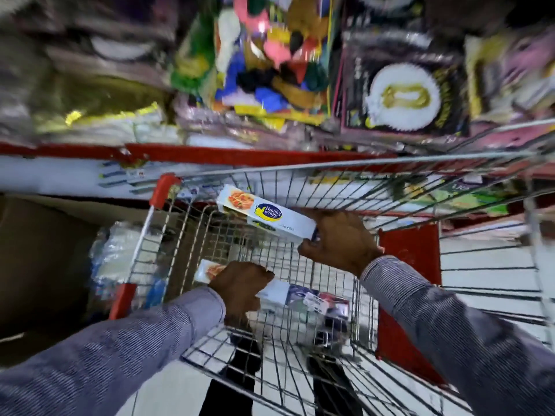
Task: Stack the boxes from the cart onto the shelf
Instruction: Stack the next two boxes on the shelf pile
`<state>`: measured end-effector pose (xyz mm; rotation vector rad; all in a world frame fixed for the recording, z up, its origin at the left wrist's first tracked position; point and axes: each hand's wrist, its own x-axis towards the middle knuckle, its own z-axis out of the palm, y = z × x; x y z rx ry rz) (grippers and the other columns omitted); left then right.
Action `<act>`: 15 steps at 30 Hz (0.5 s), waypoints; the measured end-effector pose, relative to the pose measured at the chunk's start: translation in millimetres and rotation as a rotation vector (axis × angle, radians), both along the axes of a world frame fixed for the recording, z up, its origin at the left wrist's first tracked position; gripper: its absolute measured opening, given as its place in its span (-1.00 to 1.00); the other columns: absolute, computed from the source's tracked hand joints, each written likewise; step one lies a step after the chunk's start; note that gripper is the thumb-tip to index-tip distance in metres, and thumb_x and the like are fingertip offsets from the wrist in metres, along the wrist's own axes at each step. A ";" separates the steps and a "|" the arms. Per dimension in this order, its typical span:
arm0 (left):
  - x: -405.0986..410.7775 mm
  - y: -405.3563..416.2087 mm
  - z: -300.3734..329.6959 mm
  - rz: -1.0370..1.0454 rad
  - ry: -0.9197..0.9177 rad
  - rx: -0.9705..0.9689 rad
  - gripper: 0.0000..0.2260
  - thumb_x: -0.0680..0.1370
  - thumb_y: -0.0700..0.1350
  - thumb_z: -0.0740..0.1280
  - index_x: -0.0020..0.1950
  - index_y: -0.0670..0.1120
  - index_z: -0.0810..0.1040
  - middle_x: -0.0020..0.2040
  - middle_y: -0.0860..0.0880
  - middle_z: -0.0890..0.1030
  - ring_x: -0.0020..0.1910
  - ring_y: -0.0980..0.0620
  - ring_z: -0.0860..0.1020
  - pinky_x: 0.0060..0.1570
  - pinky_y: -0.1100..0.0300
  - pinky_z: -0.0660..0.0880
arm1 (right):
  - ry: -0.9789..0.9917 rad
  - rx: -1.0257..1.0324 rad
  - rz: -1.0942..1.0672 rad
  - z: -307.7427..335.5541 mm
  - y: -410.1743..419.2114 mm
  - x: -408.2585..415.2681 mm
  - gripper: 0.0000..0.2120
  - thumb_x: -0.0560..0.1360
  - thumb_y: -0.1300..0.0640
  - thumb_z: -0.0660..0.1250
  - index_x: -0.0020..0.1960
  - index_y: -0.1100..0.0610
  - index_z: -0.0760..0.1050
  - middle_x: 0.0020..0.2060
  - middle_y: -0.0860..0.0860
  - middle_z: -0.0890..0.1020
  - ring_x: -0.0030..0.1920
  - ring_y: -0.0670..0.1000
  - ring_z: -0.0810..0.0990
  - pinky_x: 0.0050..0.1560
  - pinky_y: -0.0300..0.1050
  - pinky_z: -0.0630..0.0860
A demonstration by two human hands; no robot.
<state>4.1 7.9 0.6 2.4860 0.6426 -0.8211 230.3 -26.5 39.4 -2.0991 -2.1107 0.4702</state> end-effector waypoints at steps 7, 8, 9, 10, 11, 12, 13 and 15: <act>-2.5 27.1 192.7 0.137 -0.284 0.328 -0.44 0.32 0.24 0.40 0.30 0.15 0.54 0.08 -0.04 0.71 0.08 -0.11 0.63 -0.04 0.10 0.51 | 0.023 0.219 0.012 187.0 26.9 17.4 -0.59 0.32 -0.22 0.34 0.08 -0.04 0.57 -0.34 -0.04 0.66 -0.21 0.07 0.67 -0.30 -0.20 0.31; -1.0 31.2 225.5 0.147 -0.334 0.367 -0.47 0.29 0.26 0.39 0.25 0.17 0.57 0.03 -0.01 0.72 0.05 -0.08 0.65 -0.08 0.12 0.52 | 0.019 0.261 0.023 221.9 32.3 20.3 -0.57 0.32 -0.23 0.33 0.09 -0.05 0.57 -0.33 -0.04 0.67 -0.22 0.07 0.67 -0.31 -0.20 0.33; -0.2 33.8 250.6 0.151 -0.370 0.403 -0.48 0.27 0.29 0.38 0.21 0.18 0.58 0.01 0.01 0.73 0.03 -0.07 0.66 -0.11 0.13 0.53 | 0.016 0.285 0.035 249.4 36.5 22.1 -0.56 0.31 -0.25 0.31 0.10 -0.05 0.56 -0.31 -0.03 0.68 -0.22 0.08 0.67 -0.31 -0.18 0.37; 2.5 39.6 277.6 0.154 -0.414 0.454 -0.46 0.26 0.33 0.36 0.20 0.20 0.58 0.01 0.02 0.73 0.03 -0.06 0.66 -0.12 0.13 0.53 | 0.020 0.308 0.050 280.7 42.2 25.0 -0.54 0.32 -0.26 0.28 0.11 -0.05 0.56 -0.29 -0.03 0.68 -0.21 0.08 0.66 -0.30 -0.15 0.43; 5.3 43.2 297.9 0.168 -0.444 0.485 -0.44 0.24 0.36 0.35 0.21 0.22 0.58 0.02 0.04 0.73 0.03 -0.05 0.67 -0.11 0.14 0.54 | 0.025 0.312 0.066 304.2 45.8 26.0 -0.54 0.32 -0.26 0.26 0.13 -0.06 0.55 -0.30 -0.04 0.66 -0.21 0.07 0.63 -0.26 -0.10 0.49; 8.4 46.4 318.5 0.190 -0.472 0.506 -0.42 0.23 0.35 0.35 0.22 0.24 0.57 0.02 0.05 0.73 0.03 -0.03 0.67 -0.10 0.15 0.54 | 0.019 0.335 0.077 327.7 48.2 28.5 -0.56 0.33 -0.24 0.25 0.12 -0.06 0.55 -0.33 -0.05 0.61 -0.24 0.06 0.60 -0.24 -0.08 0.51; 12.2 50.4 343.6 0.181 -0.499 0.544 -0.41 0.21 0.34 0.35 0.22 0.25 0.56 0.01 0.05 0.74 0.02 -0.02 0.67 -0.10 0.16 0.54 | -0.004 0.371 0.087 357.7 50.2 31.4 -0.60 0.35 -0.22 0.25 0.08 -0.04 0.55 -0.36 -0.07 0.56 -0.29 0.03 0.56 -0.25 -0.07 0.50; 20.7 61.0 378.6 0.175 -0.546 0.601 -0.38 0.16 0.38 0.31 0.20 0.25 0.56 -0.02 0.03 0.74 0.00 -0.04 0.66 -0.12 0.14 0.53 | -0.046 0.402 0.108 398.7 56.4 39.1 -0.73 0.39 -0.15 0.28 -0.03 0.00 0.51 -0.36 -0.07 0.52 -0.31 0.02 0.52 -0.27 -0.07 0.50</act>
